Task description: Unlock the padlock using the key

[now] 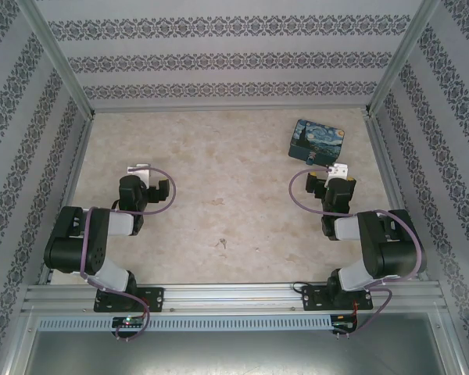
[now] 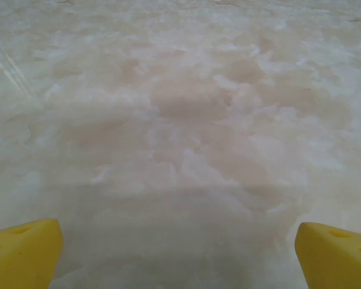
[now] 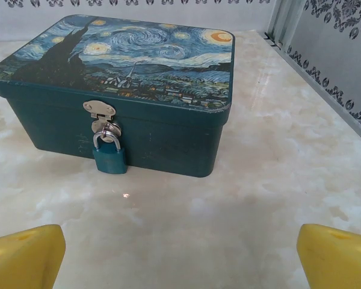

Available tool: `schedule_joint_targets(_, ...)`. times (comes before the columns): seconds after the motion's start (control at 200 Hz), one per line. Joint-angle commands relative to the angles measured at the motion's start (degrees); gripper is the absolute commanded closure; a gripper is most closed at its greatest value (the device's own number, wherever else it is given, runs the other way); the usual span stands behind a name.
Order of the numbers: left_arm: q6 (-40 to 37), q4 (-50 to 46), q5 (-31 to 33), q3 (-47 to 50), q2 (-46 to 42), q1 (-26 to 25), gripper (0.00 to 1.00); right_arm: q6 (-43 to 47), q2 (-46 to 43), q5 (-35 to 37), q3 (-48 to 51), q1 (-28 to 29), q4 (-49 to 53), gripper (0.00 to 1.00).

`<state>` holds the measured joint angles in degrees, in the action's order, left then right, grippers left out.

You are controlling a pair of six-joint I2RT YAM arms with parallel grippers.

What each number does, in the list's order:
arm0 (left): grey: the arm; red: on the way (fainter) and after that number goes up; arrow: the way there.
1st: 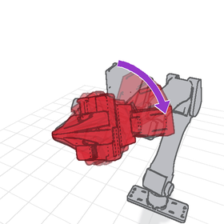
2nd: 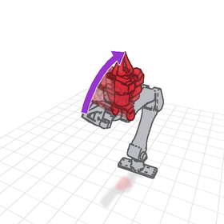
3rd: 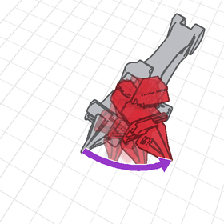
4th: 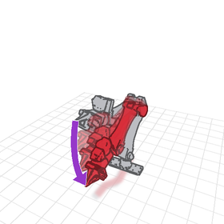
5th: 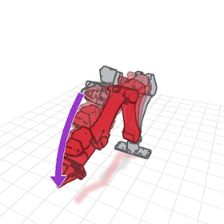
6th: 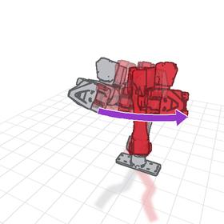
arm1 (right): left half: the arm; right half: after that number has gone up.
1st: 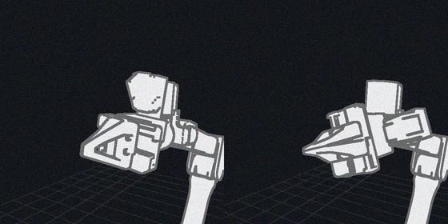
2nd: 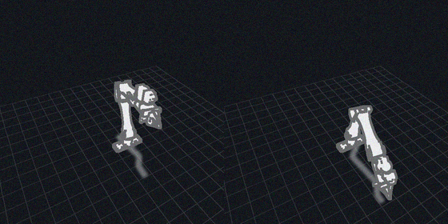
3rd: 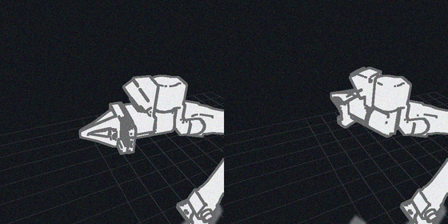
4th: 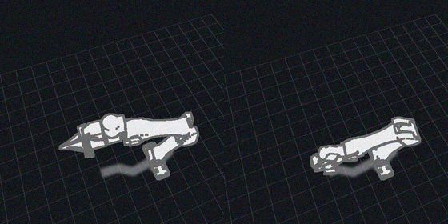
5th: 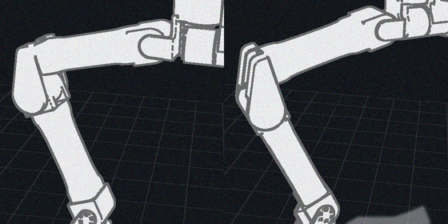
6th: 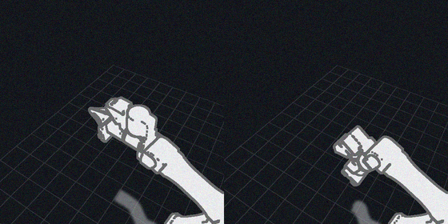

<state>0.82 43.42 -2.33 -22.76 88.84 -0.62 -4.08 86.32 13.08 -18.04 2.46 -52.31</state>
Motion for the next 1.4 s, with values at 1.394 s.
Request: schedule_joint_targets(1.394,15.17,-42.46,-5.45,-27.64,-9.01,0.65,0.00,-28.88,-16.41,-18.42,-27.44,-14.13,51.77,0.02)
